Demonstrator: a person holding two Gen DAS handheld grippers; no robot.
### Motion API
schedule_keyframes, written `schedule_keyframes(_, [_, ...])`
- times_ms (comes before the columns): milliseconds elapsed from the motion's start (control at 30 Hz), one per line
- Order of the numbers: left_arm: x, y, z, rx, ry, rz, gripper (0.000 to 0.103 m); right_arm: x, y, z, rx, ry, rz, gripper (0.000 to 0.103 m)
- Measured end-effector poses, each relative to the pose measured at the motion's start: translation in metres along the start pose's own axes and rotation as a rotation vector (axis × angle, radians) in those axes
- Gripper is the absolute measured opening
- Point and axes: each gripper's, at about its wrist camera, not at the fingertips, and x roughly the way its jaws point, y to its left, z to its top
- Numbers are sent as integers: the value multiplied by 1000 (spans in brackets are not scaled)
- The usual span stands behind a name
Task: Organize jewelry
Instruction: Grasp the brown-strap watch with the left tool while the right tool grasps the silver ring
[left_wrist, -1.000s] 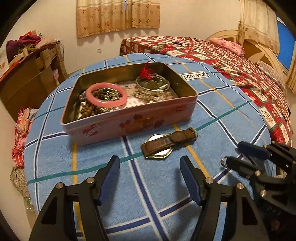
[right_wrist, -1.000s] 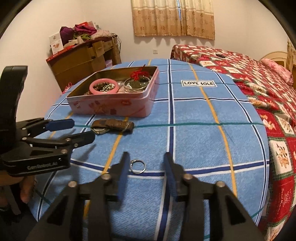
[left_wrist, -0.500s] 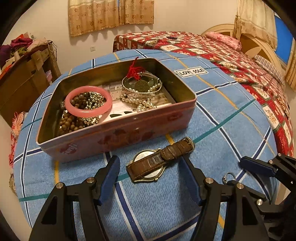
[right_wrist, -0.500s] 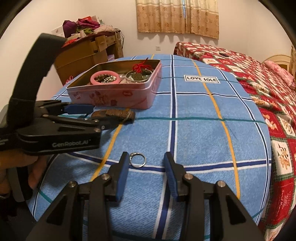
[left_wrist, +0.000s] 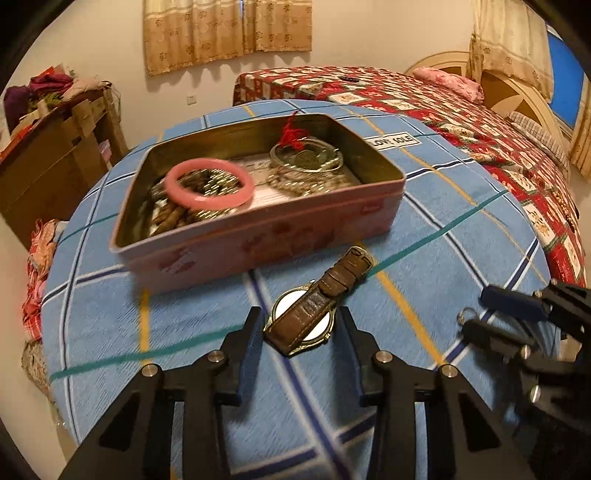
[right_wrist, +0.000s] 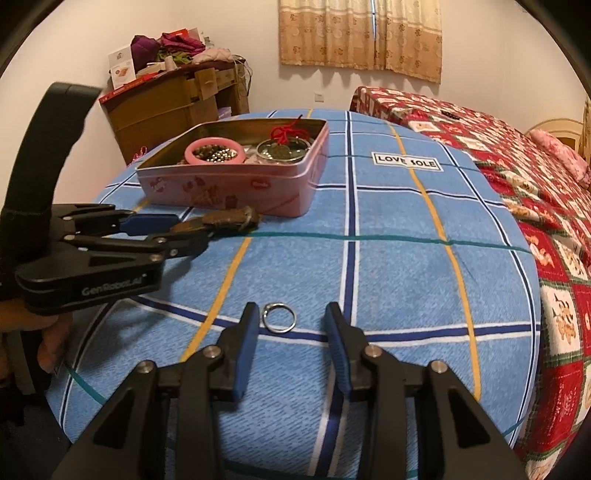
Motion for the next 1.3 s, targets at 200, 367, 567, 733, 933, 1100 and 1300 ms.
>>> schedule_keyframes(200, [-12,12,-15,-24,-3,18,40,-2,-1,0,19,-3,18,42])
schedule_keyframes(367, [-14,12,-19,-27,-7,17,40,-2,7,-1,-11,1,11,45])
schedule_keyframes(567, [-15,10,-19,-26,-14,14,40,2,7,-2,-21,3,-7,25])
schedule_keyframes(733, [-17,11,-20,-28,-16,0,40,-1,6,-1,-17,-8,2,21])
schedule_keyframes(933, [-24,13,-19,-30,-28,-5,40,-2,7,2,-23,-3,8,3])
schedule_keyframes(1100, [-22,13,-21,-31,-18,-4,40,-3,5,3,-14,-5,3,24])
schedule_keyframes(1300, [-21,13,-22,-30,-14,-8,40,-6,2,4,-4,-28,-11,47])
